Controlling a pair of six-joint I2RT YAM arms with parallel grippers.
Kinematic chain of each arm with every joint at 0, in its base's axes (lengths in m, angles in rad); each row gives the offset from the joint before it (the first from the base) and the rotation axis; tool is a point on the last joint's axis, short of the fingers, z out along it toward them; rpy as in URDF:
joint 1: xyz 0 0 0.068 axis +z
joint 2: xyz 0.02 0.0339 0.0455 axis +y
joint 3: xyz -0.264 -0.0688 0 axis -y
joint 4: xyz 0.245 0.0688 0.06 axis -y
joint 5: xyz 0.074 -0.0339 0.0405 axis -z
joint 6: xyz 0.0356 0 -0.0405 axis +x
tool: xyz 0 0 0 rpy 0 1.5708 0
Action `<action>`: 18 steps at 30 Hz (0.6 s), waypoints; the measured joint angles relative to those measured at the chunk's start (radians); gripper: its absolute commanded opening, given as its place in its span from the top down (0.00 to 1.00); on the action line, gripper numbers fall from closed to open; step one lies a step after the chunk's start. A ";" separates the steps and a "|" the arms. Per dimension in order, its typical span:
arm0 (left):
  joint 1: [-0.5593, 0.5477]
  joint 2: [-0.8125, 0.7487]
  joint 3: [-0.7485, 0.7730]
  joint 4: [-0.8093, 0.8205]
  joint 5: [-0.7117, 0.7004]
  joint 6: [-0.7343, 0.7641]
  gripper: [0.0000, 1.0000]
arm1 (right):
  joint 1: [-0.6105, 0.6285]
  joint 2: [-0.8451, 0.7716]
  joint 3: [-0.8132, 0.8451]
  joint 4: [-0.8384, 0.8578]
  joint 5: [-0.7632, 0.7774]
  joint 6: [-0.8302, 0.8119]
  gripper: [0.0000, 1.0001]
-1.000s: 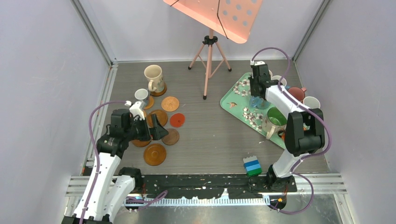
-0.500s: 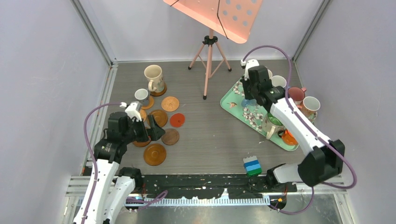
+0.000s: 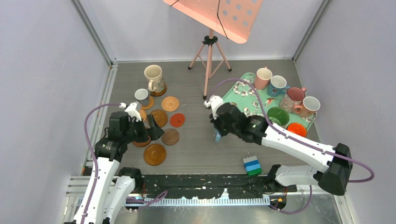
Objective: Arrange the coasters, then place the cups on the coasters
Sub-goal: Place the cup at the center of the board.
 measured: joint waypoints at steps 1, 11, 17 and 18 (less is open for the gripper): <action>0.000 0.004 0.000 -0.002 0.002 0.000 0.01 | 0.039 0.006 -0.004 0.002 0.005 0.010 0.94; 0.000 0.021 0.000 -0.001 0.052 0.000 0.10 | 0.377 0.187 -0.006 0.095 0.084 0.037 0.94; -0.002 0.040 0.000 -0.002 0.087 -0.001 0.17 | 0.433 0.263 -0.006 0.117 0.074 0.037 0.87; -0.004 0.047 0.000 -0.001 0.097 -0.003 0.18 | 0.433 0.266 -0.006 0.121 0.074 0.037 0.85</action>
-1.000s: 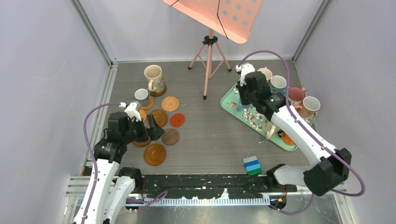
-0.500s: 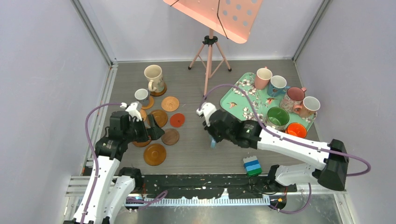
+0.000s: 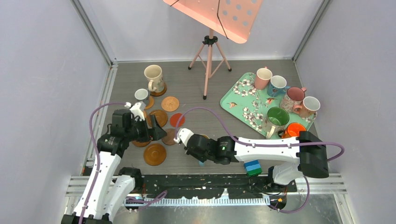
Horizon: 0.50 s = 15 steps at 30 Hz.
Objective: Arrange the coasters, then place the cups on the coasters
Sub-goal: Place the cup at the center of the board.
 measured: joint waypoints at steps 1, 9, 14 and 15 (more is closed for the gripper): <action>-0.004 0.007 0.000 0.001 0.008 -0.003 0.19 | 0.000 0.002 0.000 0.003 0.000 0.000 0.81; -0.138 0.065 0.000 0.032 0.014 -0.055 0.23 | -0.004 -0.005 -0.002 0.064 0.026 -0.002 0.67; -0.241 0.119 0.000 0.067 -0.016 -0.098 0.26 | -0.004 -0.029 -0.002 0.083 0.047 0.002 0.66; -0.265 0.127 0.000 0.075 -0.027 -0.106 0.26 | -0.004 -0.036 -0.002 0.079 0.051 0.005 0.65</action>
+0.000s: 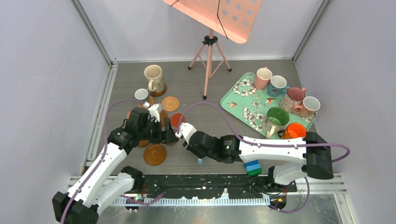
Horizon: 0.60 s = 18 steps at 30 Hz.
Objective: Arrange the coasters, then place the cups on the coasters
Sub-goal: Place the cup at the center of the board.
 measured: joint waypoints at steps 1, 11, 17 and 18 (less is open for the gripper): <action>-0.026 0.007 0.000 0.008 -0.013 -0.006 0.28 | 0.000 -0.008 0.001 -0.009 0.003 0.004 0.65; -0.250 0.180 0.044 0.084 -0.132 -0.087 0.36 | 0.000 -0.311 0.039 -0.130 0.069 0.074 0.62; -0.331 0.302 0.140 0.119 -0.179 -0.106 0.44 | 0.000 -0.489 0.021 -0.166 0.178 0.120 0.61; -0.344 0.324 0.161 0.121 -0.192 -0.105 0.47 | 0.000 -0.515 0.007 -0.172 0.198 0.131 0.61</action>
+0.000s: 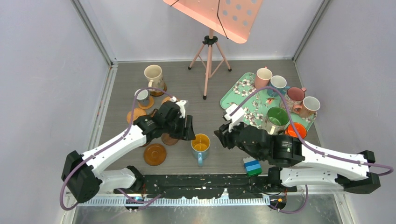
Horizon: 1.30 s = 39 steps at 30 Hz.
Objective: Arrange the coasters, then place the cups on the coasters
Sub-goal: Place the cup at the center of the board, then pick up the cup at the center of the board.
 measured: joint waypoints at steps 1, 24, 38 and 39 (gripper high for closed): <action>-0.010 0.016 0.013 0.003 -0.008 0.001 0.50 | 0.000 -0.023 -0.016 -0.005 0.020 0.010 0.59; -0.179 0.257 0.234 -0.212 -0.313 0.089 1.00 | 0.000 -0.229 -0.191 -0.099 0.218 0.157 0.05; -0.036 0.248 0.340 -0.279 -0.311 0.193 1.00 | 0.000 -0.271 -0.208 -0.137 0.238 0.201 0.05; -0.013 0.248 0.346 -0.280 -0.299 0.195 1.00 | 0.000 -0.277 -0.208 -0.139 0.239 0.205 0.05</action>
